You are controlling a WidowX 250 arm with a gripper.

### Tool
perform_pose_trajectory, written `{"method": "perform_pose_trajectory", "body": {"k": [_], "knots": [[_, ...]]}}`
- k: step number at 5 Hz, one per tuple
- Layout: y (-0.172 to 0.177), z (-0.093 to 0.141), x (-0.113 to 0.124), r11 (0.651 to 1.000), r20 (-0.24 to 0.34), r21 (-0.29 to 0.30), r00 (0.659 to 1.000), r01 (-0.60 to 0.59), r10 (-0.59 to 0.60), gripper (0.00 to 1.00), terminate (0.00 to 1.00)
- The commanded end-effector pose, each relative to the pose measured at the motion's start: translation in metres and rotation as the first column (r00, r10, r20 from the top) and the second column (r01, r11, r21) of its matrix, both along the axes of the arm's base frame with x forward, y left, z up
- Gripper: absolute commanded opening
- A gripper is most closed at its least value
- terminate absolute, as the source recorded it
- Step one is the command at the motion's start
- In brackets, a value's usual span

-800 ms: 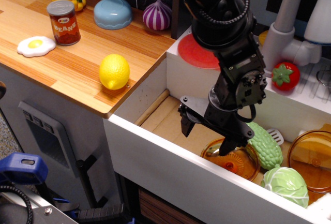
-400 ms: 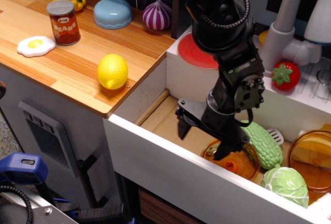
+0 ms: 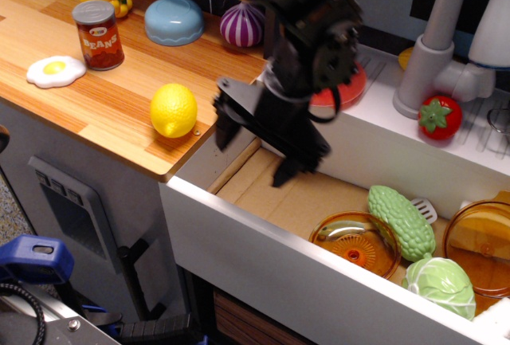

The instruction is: Put lemon on plate

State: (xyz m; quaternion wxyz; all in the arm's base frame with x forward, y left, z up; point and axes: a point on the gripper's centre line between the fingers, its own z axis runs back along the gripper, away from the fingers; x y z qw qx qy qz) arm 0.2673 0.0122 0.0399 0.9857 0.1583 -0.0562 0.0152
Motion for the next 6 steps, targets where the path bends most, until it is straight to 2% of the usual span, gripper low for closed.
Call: {"method": "perform_pose_trajectory", "body": {"k": [1, 2, 3, 4, 5, 6], "knots": [[0.044, 0.038, 0.006, 0.998, 0.038, 0.06, 0.999, -0.023, 0.02, 1.0, 0.0], [0.072, 0.04, 0.017, 0.996, 0.091, 0.082, 0.995, -0.041, 0.034, 1.0, 0.0], [0.094, 0.038, 0.027, 0.996, 0.121, 0.086, 0.992, -0.039, 0.029, 1.0, 0.0], [0.112, 0.032, 0.036, 0.999, 0.133, 0.022, 0.991, -0.025, 0.022, 1.0, 0.0], [0.117, 0.02, 0.033, 1.0, 0.168, -0.01, 0.985, -0.029, 0.03, 1.0, 0.0], [0.118, 0.013, 0.027, 0.998, 0.169, -0.047, 0.985, -0.035, 0.042, 1.0, 0.0]]}}
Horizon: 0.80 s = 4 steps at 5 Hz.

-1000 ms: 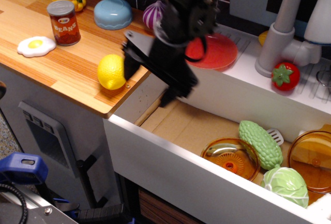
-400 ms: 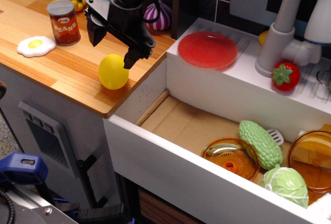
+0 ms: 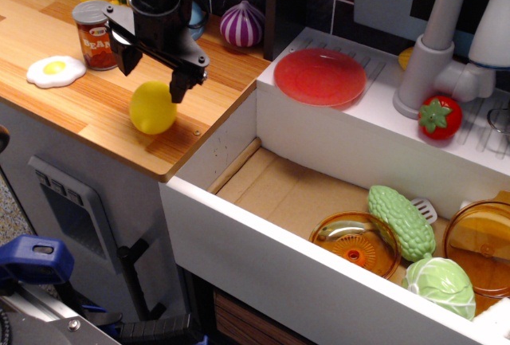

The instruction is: Put lemon on plate

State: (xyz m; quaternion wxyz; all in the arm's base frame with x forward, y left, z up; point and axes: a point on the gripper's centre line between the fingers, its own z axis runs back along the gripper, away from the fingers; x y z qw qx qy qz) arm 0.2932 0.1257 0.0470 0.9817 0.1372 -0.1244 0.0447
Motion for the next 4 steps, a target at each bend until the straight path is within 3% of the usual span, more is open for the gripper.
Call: {"method": "perform_pose_trajectory", "body": {"k": [1, 2, 4], "knots": [[0.005, -0.002, -0.003, 1.0, 0.038, -0.023, 0.999, -0.008, 0.008, 1.0, 0.0], [0.008, -0.011, -0.002, 0.999, 0.039, -0.053, 0.999, 0.0, 0.002, 1.0, 0.0], [0.012, -0.015, -0.01, 1.0, 0.052, -0.002, 0.999, 0.0, 0.0, 1.0, 0.0]]}}
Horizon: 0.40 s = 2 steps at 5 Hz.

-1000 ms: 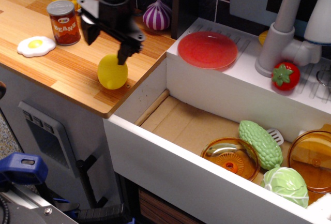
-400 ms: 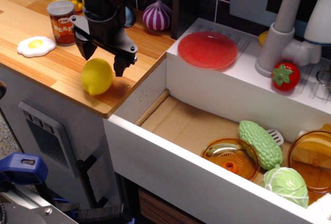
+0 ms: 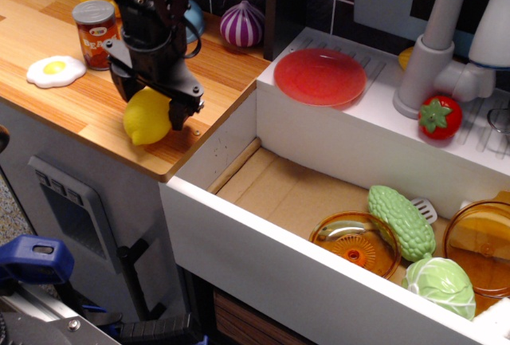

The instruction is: Put lemon on plate

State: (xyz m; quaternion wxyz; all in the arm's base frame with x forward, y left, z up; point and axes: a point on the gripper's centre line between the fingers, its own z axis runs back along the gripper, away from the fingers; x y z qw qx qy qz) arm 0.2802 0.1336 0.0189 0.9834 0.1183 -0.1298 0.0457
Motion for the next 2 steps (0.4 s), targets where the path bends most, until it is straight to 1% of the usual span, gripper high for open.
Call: {"method": "perform_pose_trajectory", "body": {"k": [1, 2], "knots": [[0.0026, 0.0151, -0.0037, 0.999, 0.034, 0.045, 0.999, -0.024, 0.022, 1.0, 0.0], [0.0016, 0.0138, -0.0059, 0.998, 0.04, 0.046, 0.999, -0.038, 0.037, 1.0, 0.0]]}}
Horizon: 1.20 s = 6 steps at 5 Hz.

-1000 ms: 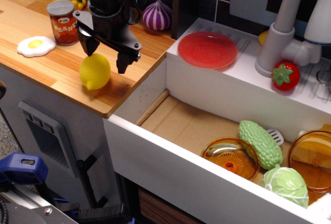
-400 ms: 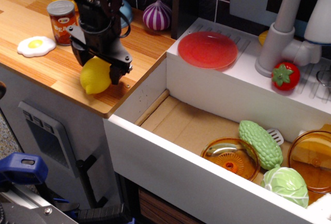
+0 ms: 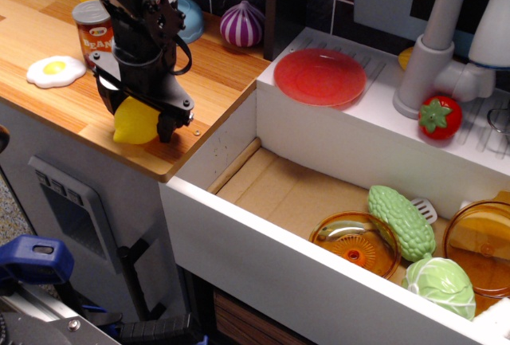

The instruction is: Put lemon on plate

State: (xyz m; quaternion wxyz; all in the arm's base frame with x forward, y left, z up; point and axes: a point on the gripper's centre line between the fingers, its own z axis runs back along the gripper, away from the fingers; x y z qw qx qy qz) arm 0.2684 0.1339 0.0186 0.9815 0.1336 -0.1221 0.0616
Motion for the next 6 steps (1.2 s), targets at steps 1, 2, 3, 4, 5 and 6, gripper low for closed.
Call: {"method": "perform_pose_trajectory", "body": {"k": [1, 2, 3, 4, 5, 6], "knots": [[0.001, 0.011, 0.012, 0.999, 0.071, 0.048, 0.997, -0.001, -0.002, 0.0, 0.0], [-0.002, 0.013, 0.014, 0.999, 0.067, 0.031, 0.998, 0.012, -0.014, 0.0, 0.0], [-0.021, 0.016, 0.031, 0.992, 0.142, 0.091, 0.985, 0.082, -0.095, 0.0, 0.0], [-0.054, 0.023, 0.06, 0.985, 0.154, 0.084, 0.974, 0.152, -0.164, 0.0, 0.0], [-0.092, 0.023, 0.077, 0.974, 0.204, 0.136, 0.957, 0.18, -0.206, 0.0, 0.0], [-0.107, 0.035, 0.099, 0.959, 0.17, 0.145, 0.948, 0.245, -0.268, 0.0, 0.0]]}}
